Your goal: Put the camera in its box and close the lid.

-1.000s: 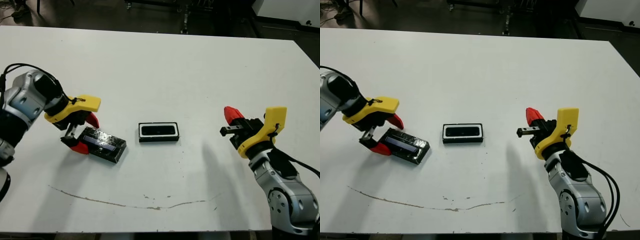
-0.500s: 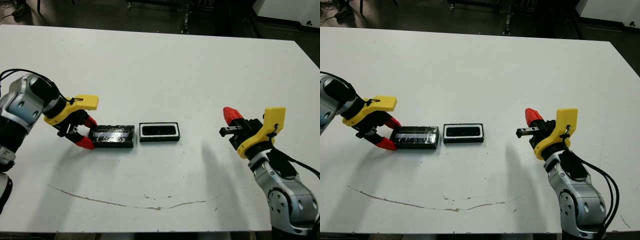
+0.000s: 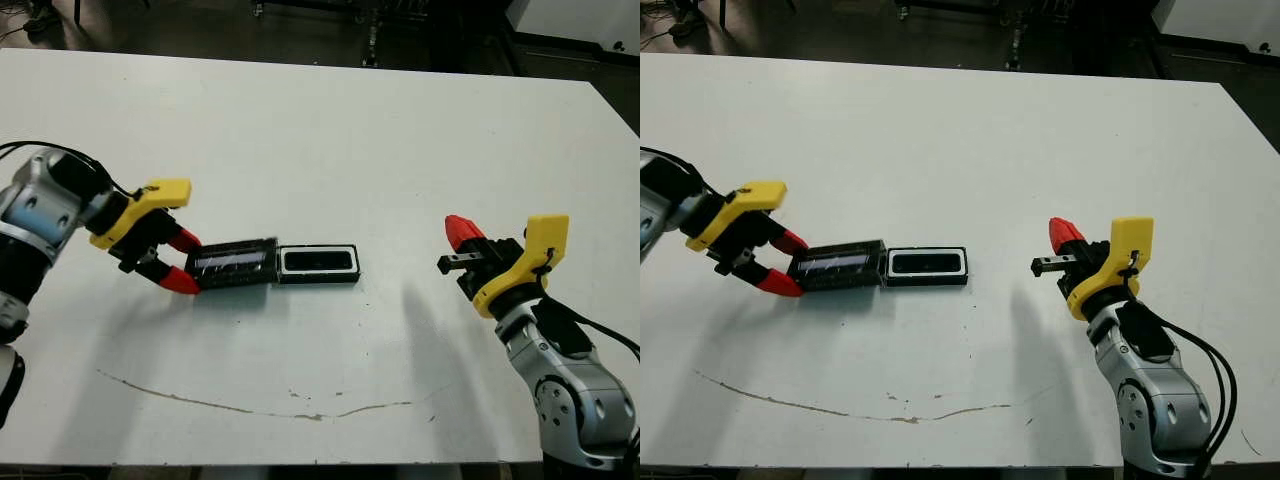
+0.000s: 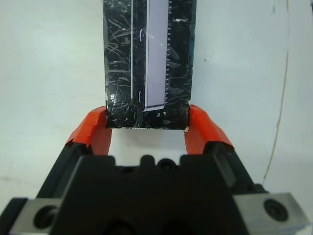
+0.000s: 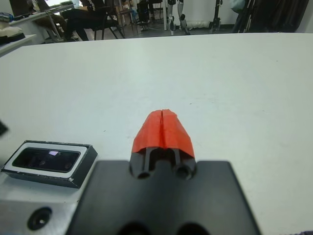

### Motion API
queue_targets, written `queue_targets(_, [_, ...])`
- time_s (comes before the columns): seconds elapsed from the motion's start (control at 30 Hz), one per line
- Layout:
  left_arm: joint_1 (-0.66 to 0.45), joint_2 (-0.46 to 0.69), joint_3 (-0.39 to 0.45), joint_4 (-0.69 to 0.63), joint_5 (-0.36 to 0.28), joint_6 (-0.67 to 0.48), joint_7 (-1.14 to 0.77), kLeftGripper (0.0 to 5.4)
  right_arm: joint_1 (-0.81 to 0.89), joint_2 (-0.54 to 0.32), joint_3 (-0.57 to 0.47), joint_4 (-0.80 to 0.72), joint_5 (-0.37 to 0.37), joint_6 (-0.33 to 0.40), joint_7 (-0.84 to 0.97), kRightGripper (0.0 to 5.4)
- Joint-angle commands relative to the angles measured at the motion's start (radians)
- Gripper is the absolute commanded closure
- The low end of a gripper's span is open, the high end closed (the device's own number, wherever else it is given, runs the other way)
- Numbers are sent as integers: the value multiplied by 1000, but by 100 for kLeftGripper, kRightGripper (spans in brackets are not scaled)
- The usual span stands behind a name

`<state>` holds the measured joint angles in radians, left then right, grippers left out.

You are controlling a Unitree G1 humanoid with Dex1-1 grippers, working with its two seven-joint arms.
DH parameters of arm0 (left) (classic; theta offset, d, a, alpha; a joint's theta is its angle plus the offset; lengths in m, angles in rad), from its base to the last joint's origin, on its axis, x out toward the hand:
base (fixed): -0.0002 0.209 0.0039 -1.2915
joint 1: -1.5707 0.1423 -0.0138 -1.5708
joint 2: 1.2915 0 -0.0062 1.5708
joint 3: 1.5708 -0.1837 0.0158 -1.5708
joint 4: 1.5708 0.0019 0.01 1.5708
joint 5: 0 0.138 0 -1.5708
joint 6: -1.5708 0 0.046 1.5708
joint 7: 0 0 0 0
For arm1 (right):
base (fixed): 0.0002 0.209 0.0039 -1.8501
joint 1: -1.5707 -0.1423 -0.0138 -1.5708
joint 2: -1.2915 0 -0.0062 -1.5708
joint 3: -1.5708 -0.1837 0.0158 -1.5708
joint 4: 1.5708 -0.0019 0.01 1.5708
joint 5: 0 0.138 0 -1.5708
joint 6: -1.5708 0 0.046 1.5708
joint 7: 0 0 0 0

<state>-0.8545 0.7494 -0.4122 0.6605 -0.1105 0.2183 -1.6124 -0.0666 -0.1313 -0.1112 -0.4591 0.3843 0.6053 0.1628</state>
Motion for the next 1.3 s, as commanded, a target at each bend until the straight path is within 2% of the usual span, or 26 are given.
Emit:
queue_targets(0.03, [-21, 20, 70, 17, 4, -1, 21, 223, 7, -12, -3, 8, 9, 23, 1, 540])
queue_targets(0.13, [5, 43, 134, -18, 6, 22, 82, 223, 5, -9, -2, 7, 10, 28, -1, 540])
queue_targets(0.27, [51, 23, 204, -59, -24, 65, 147, 223, 4, -9, 1, 10, 8, 25, 2, 540])
queue_targets(0.43, [165, -8, 269, -237, -50, 88, 285, 223, 4, -6, 7, 12, 5, 23, -2, 540])
queue_targets(0.57, [198, -6, 238, -359, -33, 187, 326, 223, 8, -6, 9, 10, 1, 17, -3, 540])
queue_targets(0.7, [185, -2, 176, -426, 7, 269, 332, 223, 11, -3, 8, 8, 4, 19, -4, 540])
queue_targets(0.87, [198, -15, 157, -483, 8, 346, 366, 223, 13, -2, 8, 6, 3, 21, -7, 540])
queue_targets(1.03, [206, -23, 143, -512, -1, 410, 388, 223, 13, -3, 6, 8, 7, 21, -3, 540])
queue_targets(1.3, [202, -39, 118, -498, -17, 436, 379, 223, 13, -5, 8, 9, 11, 22, -2, 540])
